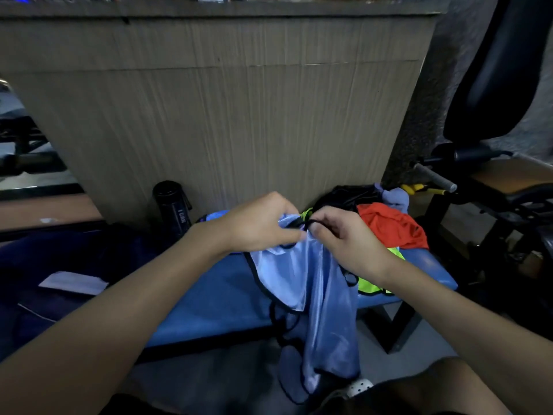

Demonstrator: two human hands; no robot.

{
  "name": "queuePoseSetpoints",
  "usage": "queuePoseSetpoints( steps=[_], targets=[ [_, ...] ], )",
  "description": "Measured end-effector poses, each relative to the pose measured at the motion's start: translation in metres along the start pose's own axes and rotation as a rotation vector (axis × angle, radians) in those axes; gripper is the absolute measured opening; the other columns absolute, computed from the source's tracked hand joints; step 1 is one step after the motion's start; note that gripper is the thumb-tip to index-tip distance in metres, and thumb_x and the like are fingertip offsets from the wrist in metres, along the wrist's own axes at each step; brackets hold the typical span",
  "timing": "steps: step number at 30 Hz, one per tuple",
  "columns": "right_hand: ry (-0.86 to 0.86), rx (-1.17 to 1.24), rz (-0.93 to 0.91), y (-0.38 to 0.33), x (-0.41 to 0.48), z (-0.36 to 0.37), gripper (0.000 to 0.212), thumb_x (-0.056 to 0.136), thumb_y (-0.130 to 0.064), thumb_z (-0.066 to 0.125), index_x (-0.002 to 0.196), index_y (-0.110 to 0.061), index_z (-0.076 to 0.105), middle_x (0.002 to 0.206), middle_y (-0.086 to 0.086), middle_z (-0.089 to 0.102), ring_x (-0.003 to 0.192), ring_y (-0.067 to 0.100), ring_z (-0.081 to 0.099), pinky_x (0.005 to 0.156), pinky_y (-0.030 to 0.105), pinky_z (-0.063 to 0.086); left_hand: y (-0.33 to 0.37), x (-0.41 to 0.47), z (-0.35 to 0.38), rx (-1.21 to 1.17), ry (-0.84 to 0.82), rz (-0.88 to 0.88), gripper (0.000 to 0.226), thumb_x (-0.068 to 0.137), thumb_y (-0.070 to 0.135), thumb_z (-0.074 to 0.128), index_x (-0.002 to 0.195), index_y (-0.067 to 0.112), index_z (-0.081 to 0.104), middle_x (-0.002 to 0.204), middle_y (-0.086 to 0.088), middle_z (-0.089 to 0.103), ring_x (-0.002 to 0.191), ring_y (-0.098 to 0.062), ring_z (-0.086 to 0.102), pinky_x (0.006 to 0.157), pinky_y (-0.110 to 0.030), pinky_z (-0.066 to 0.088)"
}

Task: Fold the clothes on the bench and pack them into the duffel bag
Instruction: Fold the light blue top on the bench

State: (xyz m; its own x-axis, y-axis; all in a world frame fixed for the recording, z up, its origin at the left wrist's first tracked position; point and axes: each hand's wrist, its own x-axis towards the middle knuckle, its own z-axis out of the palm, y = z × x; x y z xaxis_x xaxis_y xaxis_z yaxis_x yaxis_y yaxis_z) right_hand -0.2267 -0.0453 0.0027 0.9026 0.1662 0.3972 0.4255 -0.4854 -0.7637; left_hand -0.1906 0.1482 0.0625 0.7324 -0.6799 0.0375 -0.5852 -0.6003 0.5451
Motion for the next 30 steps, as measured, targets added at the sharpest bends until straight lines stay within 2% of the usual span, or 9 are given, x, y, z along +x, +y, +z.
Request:
queuePoseSetpoints(
  steps=[3, 10, 14, 17, 21, 24, 26, 28, 30],
  targets=[
    [-0.015, 0.021, 0.022, 0.001, -0.002, -0.001, 0.015, 0.096, -0.020, 0.058, 0.081, -0.017, 0.063, 0.076, 0.014, 0.062, 0.067, 0.012, 0.050, 0.065, 0.044, 0.046, 0.006, -0.004, -0.005, -0.066, 0.037, 0.038, 0.034, 0.092, 0.014, 0.060, 0.064, 0.000, 0.047, 0.057, -0.004, 0.041, 0.053, -0.013, 0.034, 0.053, -0.030, 0.031],
    [-0.057, -0.341, 0.024, 0.017, -0.011, -0.012, 0.026, 0.092, -0.014, 0.062, 0.068, -0.016, 0.051, 0.057, -0.005, 0.046, 0.053, 0.006, 0.037, 0.049, 0.018, 0.028, -0.001, -0.004, -0.025, -0.103, 0.255, 0.003, 0.025, 0.092, 0.010, 0.059, 0.074, -0.008, 0.056, 0.061, -0.011, 0.052, 0.055, -0.012, 0.044, 0.051, -0.026, 0.036],
    [-0.026, -0.418, 0.023, 0.028, -0.014, -0.022, 0.024, 0.090, -0.017, 0.067, 0.070, -0.017, 0.053, 0.058, -0.005, 0.050, 0.059, 0.012, 0.045, 0.052, 0.018, 0.030, -0.021, -0.005, -0.047, 0.104, 0.426, -0.078, 0.031, 0.079, 0.029, 0.055, 0.075, -0.001, 0.056, 0.063, -0.008, 0.054, 0.055, -0.014, 0.048, 0.055, -0.032, 0.038],
    [-0.035, -0.435, -0.019, 0.023, -0.009, -0.027, 0.015, 0.089, -0.018, 0.069, 0.078, -0.013, 0.061, 0.065, -0.001, 0.058, 0.062, 0.014, 0.052, 0.056, 0.025, 0.036, -0.028, -0.006, -0.046, 0.276, 0.364, -0.157, 0.037, 0.077, 0.045, 0.061, 0.092, 0.012, 0.068, 0.091, 0.001, 0.069, 0.084, -0.018, 0.065, 0.075, -0.039, 0.052],
    [-0.124, -0.440, -0.110, 0.002, -0.001, -0.023, 0.002, 0.086, -0.012, 0.068, 0.085, -0.012, 0.068, 0.072, -0.001, 0.065, 0.066, 0.013, 0.059, 0.062, 0.029, 0.043, -0.012, -0.006, -0.018, 0.163, 0.160, -0.072, 0.063, 0.075, 0.055, 0.078, 0.130, 0.028, 0.063, 0.124, 0.021, 0.063, 0.116, 0.003, 0.055, 0.099, -0.019, 0.041],
    [-0.167, -0.404, -0.134, -0.012, 0.003, -0.018, 0.005, 0.083, -0.012, 0.071, 0.080, -0.015, 0.068, 0.061, -0.009, 0.057, 0.058, 0.003, 0.052, 0.056, 0.016, 0.036, -0.013, -0.001, 0.011, 0.011, 0.025, 0.000, 0.046, 0.077, 0.049, 0.080, 0.118, 0.030, 0.070, 0.108, 0.020, 0.070, 0.102, 0.003, 0.063, 0.096, -0.022, 0.047],
    [-0.186, -0.367, -0.096, -0.018, 0.003, -0.018, 0.007, 0.084, -0.015, 0.072, 0.079, -0.018, 0.068, 0.059, -0.011, 0.054, 0.055, 0.003, 0.048, 0.054, 0.014, 0.034, -0.018, 0.001, 0.022, -0.065, 0.032, 0.025, 0.024, 0.081, 0.040, 0.079, 0.097, 0.022, 0.074, 0.083, 0.010, 0.067, 0.076, -0.007, 0.062, 0.078, -0.030, 0.051],
    [-0.189, -0.350, -0.063, -0.019, 0.001, -0.020, 0.011, 0.085, -0.018, 0.074, 0.076, -0.019, 0.067, 0.058, -0.010, 0.053, 0.052, 0.004, 0.045, 0.051, 0.015, 0.033, -0.019, 0.001, 0.024, -0.160, 0.051, 0.036, 0.014, 0.086, 0.028, 0.077, 0.080, 0.016, 0.073, 0.068, 0.005, 0.055, 0.060, -0.006, 0.048, 0.061, -0.026, 0.041],
    [-0.189, -0.322, -0.026, -0.019, 0.001, -0.025, 0.014, 0.084, -0.021, 0.075, 0.076, -0.017, 0.066, 0.059, -0.007, 0.057, 0.052, 0.002, 0.044, 0.051, 0.017, 0.035, -0.018, 0.000, 0.021, -0.196, 0.063, 0.043, 0.016, 0.088, 0.021, 0.075, 0.073, 0.020, 0.070, 0.066, 0.006, 0.054, 0.058, -0.003, 0.046, 0.058, -0.022, 0.037]
  ],
)
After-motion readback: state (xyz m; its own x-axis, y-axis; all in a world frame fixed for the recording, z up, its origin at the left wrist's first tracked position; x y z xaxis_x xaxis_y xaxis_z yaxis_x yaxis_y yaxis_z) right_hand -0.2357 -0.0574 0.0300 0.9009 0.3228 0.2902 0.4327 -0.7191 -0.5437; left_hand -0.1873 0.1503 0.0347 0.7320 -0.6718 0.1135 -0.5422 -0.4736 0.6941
